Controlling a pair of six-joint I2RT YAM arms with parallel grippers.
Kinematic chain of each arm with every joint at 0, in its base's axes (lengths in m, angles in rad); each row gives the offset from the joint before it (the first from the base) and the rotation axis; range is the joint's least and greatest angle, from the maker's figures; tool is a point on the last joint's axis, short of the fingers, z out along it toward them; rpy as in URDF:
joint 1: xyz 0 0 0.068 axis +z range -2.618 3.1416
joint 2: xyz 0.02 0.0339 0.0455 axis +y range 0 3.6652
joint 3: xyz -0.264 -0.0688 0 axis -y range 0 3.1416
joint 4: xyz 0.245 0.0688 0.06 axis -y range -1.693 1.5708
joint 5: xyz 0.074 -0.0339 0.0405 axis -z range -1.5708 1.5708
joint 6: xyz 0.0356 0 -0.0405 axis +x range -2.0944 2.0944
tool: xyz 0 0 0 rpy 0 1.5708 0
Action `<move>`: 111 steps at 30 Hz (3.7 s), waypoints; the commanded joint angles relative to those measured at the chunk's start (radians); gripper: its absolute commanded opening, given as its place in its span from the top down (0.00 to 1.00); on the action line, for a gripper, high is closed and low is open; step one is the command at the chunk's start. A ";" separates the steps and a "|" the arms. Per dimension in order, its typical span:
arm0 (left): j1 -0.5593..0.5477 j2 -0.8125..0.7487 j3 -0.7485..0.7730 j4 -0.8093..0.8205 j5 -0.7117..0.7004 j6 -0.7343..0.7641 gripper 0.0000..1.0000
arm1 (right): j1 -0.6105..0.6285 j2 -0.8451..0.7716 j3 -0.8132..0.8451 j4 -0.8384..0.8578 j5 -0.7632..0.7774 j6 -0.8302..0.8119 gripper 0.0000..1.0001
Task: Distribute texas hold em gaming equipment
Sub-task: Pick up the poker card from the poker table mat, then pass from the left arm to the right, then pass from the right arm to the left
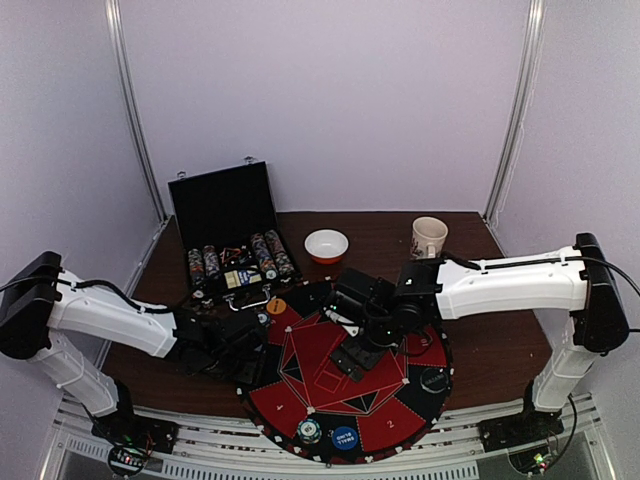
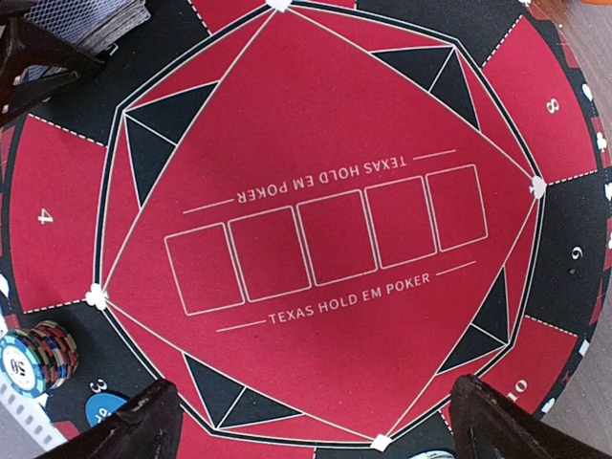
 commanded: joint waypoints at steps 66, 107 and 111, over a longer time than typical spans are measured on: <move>-0.065 -0.126 0.498 -0.288 0.272 0.951 0.59 | -0.242 0.036 -0.174 0.965 -1.032 0.379 0.25; -0.062 -0.162 0.328 -0.101 0.225 1.022 0.50 | -0.238 -0.003 -0.161 0.831 -0.952 0.293 0.72; -0.062 -0.165 0.329 -0.110 0.228 1.024 0.50 | -0.239 -0.003 -0.157 0.804 -0.919 0.280 0.68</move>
